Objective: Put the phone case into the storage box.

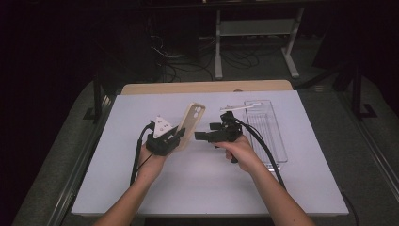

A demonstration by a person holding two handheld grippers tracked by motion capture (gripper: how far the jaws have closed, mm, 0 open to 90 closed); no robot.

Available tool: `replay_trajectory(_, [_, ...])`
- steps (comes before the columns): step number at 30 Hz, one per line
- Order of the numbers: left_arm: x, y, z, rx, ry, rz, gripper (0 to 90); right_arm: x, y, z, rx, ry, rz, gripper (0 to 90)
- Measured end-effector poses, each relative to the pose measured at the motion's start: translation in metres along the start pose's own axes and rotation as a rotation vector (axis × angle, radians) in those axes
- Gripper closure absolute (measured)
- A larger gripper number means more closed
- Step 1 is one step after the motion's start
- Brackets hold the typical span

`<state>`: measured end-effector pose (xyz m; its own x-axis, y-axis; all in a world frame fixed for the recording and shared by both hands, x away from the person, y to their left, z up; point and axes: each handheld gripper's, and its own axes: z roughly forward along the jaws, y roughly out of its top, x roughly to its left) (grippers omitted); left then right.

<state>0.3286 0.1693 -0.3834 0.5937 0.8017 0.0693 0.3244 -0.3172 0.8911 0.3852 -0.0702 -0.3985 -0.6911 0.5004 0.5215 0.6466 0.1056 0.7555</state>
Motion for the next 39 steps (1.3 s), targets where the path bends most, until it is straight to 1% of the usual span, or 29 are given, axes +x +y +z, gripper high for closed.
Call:
replay_trajectory(1, [-0.001,0.000,0.000,-0.001,-0.001,-0.002,79.2,0.000,0.000,0.001,-0.002,0.000,0.000,0.0])
replay_trajectory(2, [-0.001,0.000,0.000,0.000,-0.002,-0.001,79.1,0.000,-0.001,0.002,-0.003,0.007,0.011,0.0])
replay_trajectory(3, [-0.002,0.000,0.000,0.002,-0.001,-0.001,79.2,0.000,-0.001,0.003,-0.005,0.011,0.010,0.0])
replay_trajectory(5, [-0.002,0.000,0.000,-0.001,-0.002,0.004,79.1,0.000,-0.002,0.004,-0.014,0.023,0.026,0.0])
replay_trajectory(6, [-0.003,0.000,0.000,-0.002,-0.004,-0.003,79.2,0.000,-0.002,0.004,-0.012,0.025,0.039,0.0])
replay_trajectory(7, [-0.004,0.000,0.000,-0.001,-0.006,-0.006,79.2,0.000,-0.002,0.005,-0.017,0.026,0.043,0.0])
replay_trajectory(9, [-0.004,0.000,0.000,-0.001,-0.007,0.004,79.2,-0.001,-0.003,0.005,-0.033,0.034,0.057,0.0])
replay_trajectory(12, [-0.007,0.000,0.000,0.001,-0.012,0.005,79.2,-0.002,-0.003,0.004,-0.044,0.041,0.085,0.0])
replay_trajectory(14, [-0.009,0.000,0.000,-0.001,-0.016,0.006,79.1,-0.003,-0.003,0.003,-0.054,0.044,0.096,0.0])
replay_trajectory(15, [-0.010,0.000,0.000,-0.001,-0.019,0.002,79.2,-0.004,-0.003,0.003,-0.067,0.045,0.091,0.0])
replay_trajectory(16, [-0.010,0.000,0.000,0.005,-0.021,0.013,79.1,-0.005,-0.002,0.003,-0.069,0.045,0.100,0.0])
replay_trajectory(17, [-0.011,0.000,0.001,-0.003,-0.023,0.015,79.1,-0.005,-0.002,0.003,-0.079,0.044,0.106,0.0])
replay_trajectory(18, [-0.012,0.000,0.000,0.004,-0.026,0.010,79.2,-0.005,-0.002,0.002,-0.077,0.043,0.116,0.0])
replay_trajectory(19, [-0.013,0.001,0.000,0.009,-0.026,0.018,79.1,-0.006,-0.002,0.002,-0.078,0.048,0.121,0.0])
replay_trajectory(20, [-0.014,0.000,0.001,0.001,-0.030,0.016,79.2,-0.006,-0.002,0.002,-0.082,0.051,0.120,0.0])
replay_trajectory(22, [-0.016,0.001,0.001,0.000,-0.034,0.019,79.2,-0.006,-0.002,0.002,-0.087,0.051,0.120,0.0])
replay_trajectory(23, [-0.016,0.001,0.001,0.006,-0.036,0.020,79.1,-0.006,-0.002,0.003,-0.093,0.053,0.126,0.0])
replay_trajectory(24, [-0.017,0.001,0.001,-0.001,-0.037,0.024,79.2,-0.006,-0.002,0.002,-0.098,0.054,0.132,0.0])
replay_trajectory(25, [-0.018,0.001,0.002,-0.010,-0.039,0.010,79.1,-0.007,-0.002,0.002,-0.104,0.057,0.130,0.0])
replay_trajectory(27, [-0.019,0.001,0.001,0.003,-0.039,0.022,79.1,-0.007,-0.002,0.002,-0.106,0.060,0.140,0.0])
replay_trajectory(29, [-0.019,0.001,0.001,0.004,-0.041,0.026,79.1,-0.006,-0.002,0.003,-0.108,0.068,0.143,0.0])
replay_trajectory(30, [-0.019,0.001,0.001,0.003,-0.042,0.026,79.2,-0.007,-0.002,0.003,-0.113,0.074,0.143,0.0])
replay_trajectory(31, [-0.020,0.001,0.001,0.002,-0.042,0.026,79.2,-0.006,-0.002,0.003,-0.118,0.083,0.155,0.0])
replay_trajectory(33, [-0.020,0.001,0.002,-0.004,-0.045,0.020,79.2,-0.006,-0.002,0.003,-0.119,0.088,0.161,0.0])
replay_trajectory(34, [-0.020,0.001,0.002,-0.005,-0.043,0.034,79.2,-0.006,-0.002,0.004,-0.118,0.089,0.160,0.0])
replay_trajectory(35, [-0.020,0.001,0.001,-0.002,-0.045,0.035,79.2,-0.005,-0.002,0.004,-0.122,0.096,0.166,0.0])
replay_trajectory(36, [-0.021,0.001,0.002,-0.008,-0.048,0.028,79.1,-0.005,-0.002,0.004,-0.123,0.097,0.167,0.0])
replay_trajectory(39, [-0.024,0.001,0.001,0.001,-0.052,0.023,79.1,-0.006,-0.002,0.004,-0.126,0.093,0.167,0.0])
